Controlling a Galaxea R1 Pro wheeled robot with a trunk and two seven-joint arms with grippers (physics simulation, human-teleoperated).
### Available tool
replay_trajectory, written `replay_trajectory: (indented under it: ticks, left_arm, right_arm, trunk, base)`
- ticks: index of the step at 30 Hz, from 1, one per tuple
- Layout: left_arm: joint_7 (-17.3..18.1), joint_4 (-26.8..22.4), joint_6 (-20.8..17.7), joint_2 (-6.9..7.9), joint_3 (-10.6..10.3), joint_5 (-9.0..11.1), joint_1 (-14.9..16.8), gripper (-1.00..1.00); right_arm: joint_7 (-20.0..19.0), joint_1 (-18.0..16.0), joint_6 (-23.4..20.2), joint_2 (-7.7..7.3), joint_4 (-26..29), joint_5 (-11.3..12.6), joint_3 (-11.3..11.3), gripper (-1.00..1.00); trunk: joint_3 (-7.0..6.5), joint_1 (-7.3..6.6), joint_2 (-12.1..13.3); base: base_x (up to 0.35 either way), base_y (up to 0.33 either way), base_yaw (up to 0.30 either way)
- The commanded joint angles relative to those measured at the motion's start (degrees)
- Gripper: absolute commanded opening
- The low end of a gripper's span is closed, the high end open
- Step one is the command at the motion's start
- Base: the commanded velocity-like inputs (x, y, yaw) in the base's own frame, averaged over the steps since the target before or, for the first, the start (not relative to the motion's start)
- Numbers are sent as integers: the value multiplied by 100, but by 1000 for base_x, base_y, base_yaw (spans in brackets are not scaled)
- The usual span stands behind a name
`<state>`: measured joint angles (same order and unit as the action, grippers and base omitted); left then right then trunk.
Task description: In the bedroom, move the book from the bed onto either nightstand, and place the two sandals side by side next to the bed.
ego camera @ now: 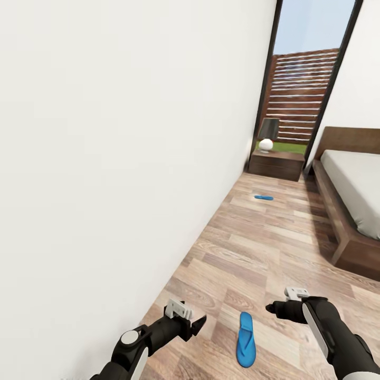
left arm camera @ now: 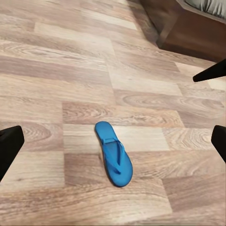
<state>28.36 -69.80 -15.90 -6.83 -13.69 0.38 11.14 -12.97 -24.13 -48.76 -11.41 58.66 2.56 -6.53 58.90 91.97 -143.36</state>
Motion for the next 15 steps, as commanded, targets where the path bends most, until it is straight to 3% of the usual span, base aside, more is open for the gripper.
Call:
replay_trajectory:
  ticks: [1, 15]
  left_arm:
    - [21, -8, -44, -2, 6, 6, 2, 100]
    - [21, -8, -44, -2, 6, 6, 2, 100]
  right_arm:
    - [-4, -3, -27, -1, 5, 25, -6, 100]
    - [2, -2, -19, 31, -22, 25, 7, 100]
  trunk:
    - [29, 1, -4]
    - [339, 37, -23]
  base:
    - [0, 0, 0]
    - [0, 0, 0]
